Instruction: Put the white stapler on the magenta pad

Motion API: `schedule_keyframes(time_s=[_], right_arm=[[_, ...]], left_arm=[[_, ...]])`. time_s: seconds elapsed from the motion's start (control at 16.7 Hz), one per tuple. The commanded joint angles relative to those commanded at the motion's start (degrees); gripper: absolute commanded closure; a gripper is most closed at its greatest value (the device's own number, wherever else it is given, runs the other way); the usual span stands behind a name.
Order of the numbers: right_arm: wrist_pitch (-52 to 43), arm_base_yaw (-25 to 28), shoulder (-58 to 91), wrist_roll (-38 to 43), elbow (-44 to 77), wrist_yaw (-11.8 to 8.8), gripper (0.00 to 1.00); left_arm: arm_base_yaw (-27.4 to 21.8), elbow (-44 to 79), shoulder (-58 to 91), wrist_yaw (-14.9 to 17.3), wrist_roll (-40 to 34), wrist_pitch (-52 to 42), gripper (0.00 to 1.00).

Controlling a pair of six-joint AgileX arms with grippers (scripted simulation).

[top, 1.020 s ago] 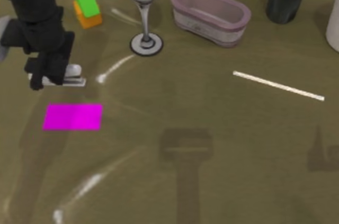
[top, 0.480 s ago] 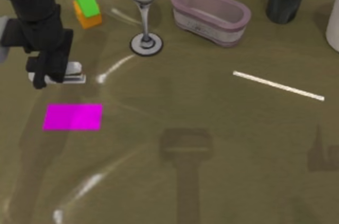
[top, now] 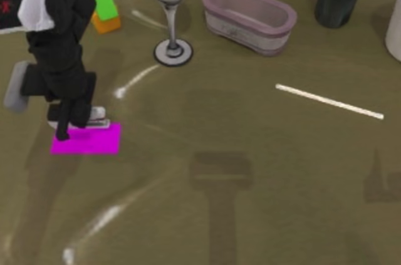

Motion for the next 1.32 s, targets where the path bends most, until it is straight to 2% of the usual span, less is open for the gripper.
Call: schedule_keyframes(time_s=[0.3, 1.08, 1.32], right_arm=[[0.00, 0.00, 0.00, 0.00, 0.00, 0.00, 0.00], [0.00, 0.00, 0.00, 0.00, 0.00, 0.00, 0.00], [0.00, 0.00, 0.00, 0.00, 0.00, 0.00, 0.00]], left_arm=[[0.08, -1.39, 0.59, 0.00, 0.01, 1.50, 1.00], [0.08, -1.39, 0.59, 0.00, 0.01, 1.50, 0.02], [0.08, -1.39, 0.59, 0.00, 0.01, 1.50, 0.00]])
